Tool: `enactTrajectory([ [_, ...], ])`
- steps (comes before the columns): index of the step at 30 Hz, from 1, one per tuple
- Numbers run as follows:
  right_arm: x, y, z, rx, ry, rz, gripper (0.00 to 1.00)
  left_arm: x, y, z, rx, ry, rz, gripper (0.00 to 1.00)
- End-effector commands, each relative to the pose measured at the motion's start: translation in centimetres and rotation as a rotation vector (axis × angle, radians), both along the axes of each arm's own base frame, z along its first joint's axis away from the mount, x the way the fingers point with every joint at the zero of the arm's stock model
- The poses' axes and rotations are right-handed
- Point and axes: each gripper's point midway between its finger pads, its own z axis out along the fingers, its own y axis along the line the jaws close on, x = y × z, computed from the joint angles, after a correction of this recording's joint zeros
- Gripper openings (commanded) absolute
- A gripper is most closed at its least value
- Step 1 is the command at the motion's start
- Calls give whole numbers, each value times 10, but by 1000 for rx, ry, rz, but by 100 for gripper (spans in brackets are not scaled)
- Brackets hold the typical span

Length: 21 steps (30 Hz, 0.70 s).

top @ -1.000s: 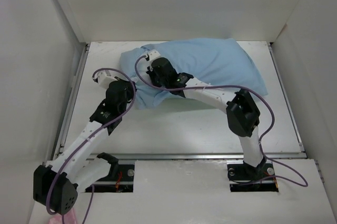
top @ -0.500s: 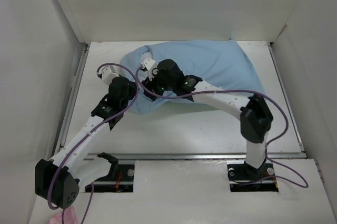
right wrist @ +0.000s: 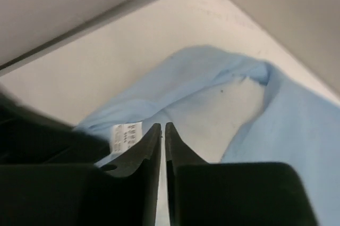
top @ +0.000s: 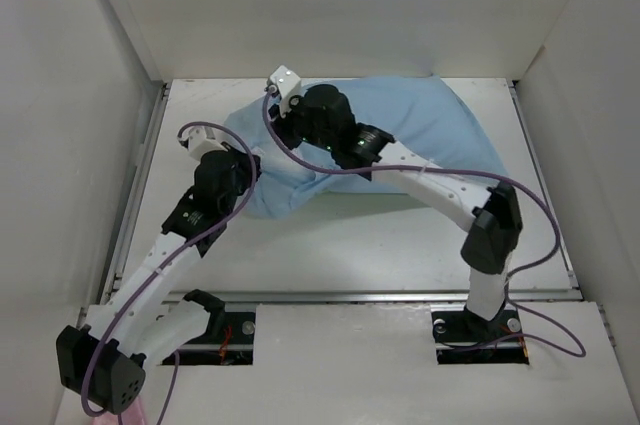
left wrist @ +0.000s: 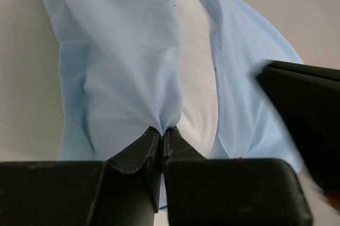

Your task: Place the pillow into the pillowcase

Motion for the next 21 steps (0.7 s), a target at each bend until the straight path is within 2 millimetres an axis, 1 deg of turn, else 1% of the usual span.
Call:
enactTrajectory([
  [1, 35, 7, -73, -88, 126, -145, 10, -4, -4, 53, -34, -168, -52, 0],
  [2, 39, 10, -90, -110, 156, -159, 6, -4, -3, 52, -12, -171, -58, 0],
  [3, 48, 9, -98, -117, 180, -186, 2, -6, -3, 64, -23, -197, -57, 0],
  [4, 47, 9, -140, -183, 256, -199, 0, -8, -3, 73, -22, -218, -70, 0],
  [5, 48, 8, -155, -207, 284, -190, 0, -9, -5, 72, -14, -218, -84, 0],
  [6, 40, 12, -172, -219, 325, -154, 0, -10, -4, 80, -13, -239, -85, 0],
  [7, 29, 8, -201, -264, 374, -128, 0, -11, -7, 88, -10, -260, -112, 0],
  [8, 22, 10, -214, -257, 398, -98, 0, -14, -14, 87, -3, -261, -159, 0],
  [9, 14, 10, -220, -251, 413, -61, 0, -16, -18, 97, -7, -285, -182, 0],
  [10, 1, 8, -238, -259, 463, -28, 0, -17, -22, 100, 10, -302, -217, 0],
  [11, -3, 10, -236, -242, 471, -15, 0, -18, -27, 112, -7, -340, -242, 0],
  [12, -5, 13, -234, -231, 472, 5, 0, -22, -36, 116, -8, -359, -299, 0],
  [14, -7, 17, -221, -206, 463, 29, 0, -22, -45, 128, 1, -396, -351, 0],
  [15, -6, 18, -203, -179, 426, 38, 0, -23, -52, 126, 18, -388, -388, 0],
  [16, -6, 17, -189, -161, 410, 40, 0, -21, -53, 119, 24, -364, -391, 0],
  [17, -12, 22, -172, -127, 400, 87, 0, -15, -54, 106, 35, -324, -383, 0],
  [18, -11, 18, -135, -73, 362, 104, 9, -13, -51, 88, 56, -255, -371, 0],
  [19, -16, 18, -119, -50, 350, 132, 18, -9, -45, 76, 53, -201, -326, 9],
  [20, -13, 13, -96, -10, 334, 137, 24, -8, -40, 67, 57, -157, -290, 26],
  [21, -13, 4, -65, 31, 293, 131, 28, -10, -33, 49, 79, -69, -260, 47],
])
